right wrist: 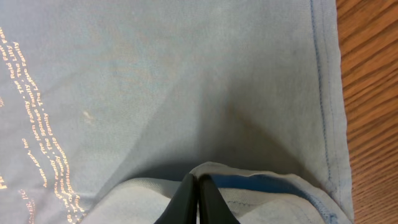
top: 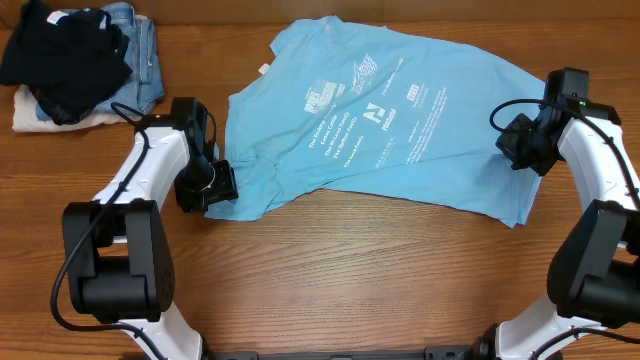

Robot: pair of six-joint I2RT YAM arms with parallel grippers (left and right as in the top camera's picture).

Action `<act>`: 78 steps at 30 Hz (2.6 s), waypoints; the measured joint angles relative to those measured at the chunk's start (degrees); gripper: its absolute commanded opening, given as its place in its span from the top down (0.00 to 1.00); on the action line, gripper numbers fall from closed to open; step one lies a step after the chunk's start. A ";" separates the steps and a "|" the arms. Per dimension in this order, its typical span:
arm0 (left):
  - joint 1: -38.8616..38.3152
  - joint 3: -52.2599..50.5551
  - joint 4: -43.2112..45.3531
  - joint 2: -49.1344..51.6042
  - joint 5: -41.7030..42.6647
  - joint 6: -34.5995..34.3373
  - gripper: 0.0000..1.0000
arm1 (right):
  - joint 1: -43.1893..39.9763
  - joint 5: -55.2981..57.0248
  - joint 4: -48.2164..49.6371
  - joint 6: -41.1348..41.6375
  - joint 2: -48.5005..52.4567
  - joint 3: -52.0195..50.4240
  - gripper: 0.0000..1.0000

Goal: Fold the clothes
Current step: 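Grasp the shirt's lower-left hem with left gripper, lower-right with right, then pull the hem corners apart, left gripper down-left, right gripper rightward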

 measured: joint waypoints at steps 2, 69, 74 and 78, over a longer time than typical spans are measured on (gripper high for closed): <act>0.00 -0.22 0.50 0.00 -0.28 -0.07 0.40 | 0.00 -0.13 0.00 -0.02 0.00 0.00 0.96; -0.83 2.84 -2.36 -19.89 -1.86 -8.98 0.96 | -3.87 1.68 -14.53 13.92 -12.63 0.04 0.96; -1.88 2.89 2.32 -19.85 -1.07 -9.03 0.96 | -3.85 3.43 -14.56 15.74 -12.63 0.04 0.96; -2.60 2.89 5.73 -19.85 0.46 -9.64 0.96 | -3.87 6.08 -14.80 17.51 -12.63 0.04 0.96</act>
